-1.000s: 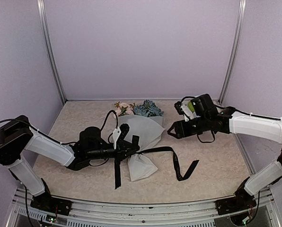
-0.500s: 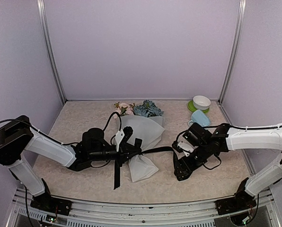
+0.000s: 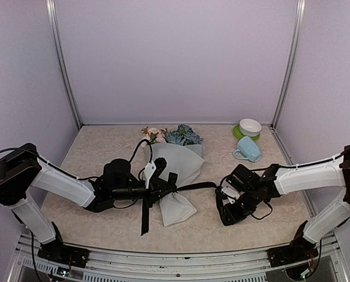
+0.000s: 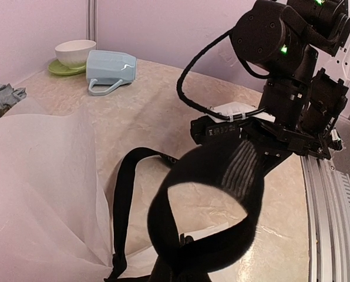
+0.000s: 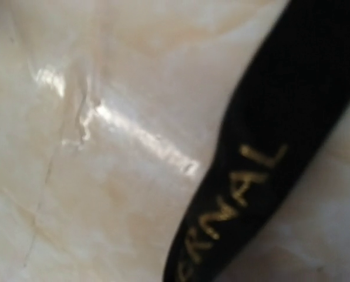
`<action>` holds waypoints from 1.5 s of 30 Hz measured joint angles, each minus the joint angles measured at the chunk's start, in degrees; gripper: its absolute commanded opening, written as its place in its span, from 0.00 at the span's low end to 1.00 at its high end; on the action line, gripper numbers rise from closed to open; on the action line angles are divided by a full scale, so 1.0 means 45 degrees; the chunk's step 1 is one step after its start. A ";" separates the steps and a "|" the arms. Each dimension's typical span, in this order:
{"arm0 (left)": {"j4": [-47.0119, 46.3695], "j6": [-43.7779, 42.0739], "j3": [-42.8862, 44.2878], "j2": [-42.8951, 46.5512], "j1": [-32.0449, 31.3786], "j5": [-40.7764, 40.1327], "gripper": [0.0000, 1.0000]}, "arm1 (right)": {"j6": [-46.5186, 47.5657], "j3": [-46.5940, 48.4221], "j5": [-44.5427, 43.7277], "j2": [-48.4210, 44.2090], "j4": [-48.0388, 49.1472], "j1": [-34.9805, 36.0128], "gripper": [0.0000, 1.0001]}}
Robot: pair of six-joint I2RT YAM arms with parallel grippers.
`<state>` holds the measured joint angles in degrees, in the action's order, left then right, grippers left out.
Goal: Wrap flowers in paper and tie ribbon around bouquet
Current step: Cross the half-tied ribbon over the folded bouquet.
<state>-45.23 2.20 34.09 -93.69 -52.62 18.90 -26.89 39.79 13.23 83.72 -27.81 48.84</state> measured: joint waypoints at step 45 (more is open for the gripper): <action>0.0729 -0.1651 -0.0500 0.0044 -0.1996 -0.2807 0.02 | 0.2361 1.9351 0.3881 0.9520 0.0903 0.2492 1.00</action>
<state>-41.95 -5.23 31.83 -93.49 -61.60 6.26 -16.27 126.87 30.70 126.56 -23.75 60.05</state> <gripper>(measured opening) 0.020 0.990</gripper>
